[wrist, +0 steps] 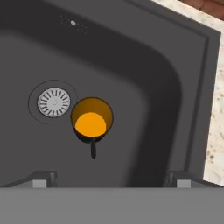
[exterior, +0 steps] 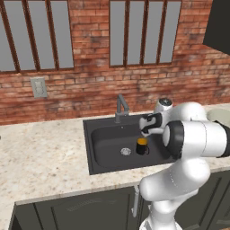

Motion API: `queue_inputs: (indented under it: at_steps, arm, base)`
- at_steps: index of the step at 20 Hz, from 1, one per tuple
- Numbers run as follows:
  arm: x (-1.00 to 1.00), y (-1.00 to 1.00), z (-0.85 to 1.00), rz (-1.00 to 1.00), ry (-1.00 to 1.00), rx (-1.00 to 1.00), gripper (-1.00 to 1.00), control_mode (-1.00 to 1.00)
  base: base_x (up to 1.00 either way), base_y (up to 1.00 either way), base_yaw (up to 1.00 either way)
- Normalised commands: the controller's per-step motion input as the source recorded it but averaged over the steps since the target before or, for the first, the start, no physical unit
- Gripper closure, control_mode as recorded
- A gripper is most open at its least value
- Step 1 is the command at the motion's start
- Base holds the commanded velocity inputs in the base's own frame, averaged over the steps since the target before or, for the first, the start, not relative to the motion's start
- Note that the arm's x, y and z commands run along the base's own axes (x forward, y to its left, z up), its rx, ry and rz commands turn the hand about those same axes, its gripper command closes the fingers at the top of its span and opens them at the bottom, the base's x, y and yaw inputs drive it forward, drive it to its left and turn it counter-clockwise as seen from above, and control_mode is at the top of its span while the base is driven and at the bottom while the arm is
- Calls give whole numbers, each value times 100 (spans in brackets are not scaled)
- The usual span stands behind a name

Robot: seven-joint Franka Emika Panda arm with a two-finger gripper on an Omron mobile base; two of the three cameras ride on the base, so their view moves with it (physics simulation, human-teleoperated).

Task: Pick the mug and place it in the sink. Pick the bowl and place it in the open cabinet and then close the cabinet.

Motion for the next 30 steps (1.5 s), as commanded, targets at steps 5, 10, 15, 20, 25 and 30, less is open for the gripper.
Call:
queue_inputs:
  at_steps: [5, 10, 15, 20, 25, 30]
  arm:
    - [0, -27, 32, -3, 1, -7, -100, -100]
    - [0, -41, 35, -6, 4, -3, -100, -100]
    - [0, -43, 38, -11, 14, 0, -100, -100]
    - [3, -44, 31, -14, 16, 0, -100, -100]
    - [0, -45, 12, -14, 7, 0, -100, -100]
    - [0, -55, 0, -12, 1, 0, -100, -100]
  base:
    - [0, 0, 0]
    - [0, 0, 0]
    - [0, 0, 0]
    - [0, 0, 0]
    - [0, 0, 0]
    - [0, 0, 0]
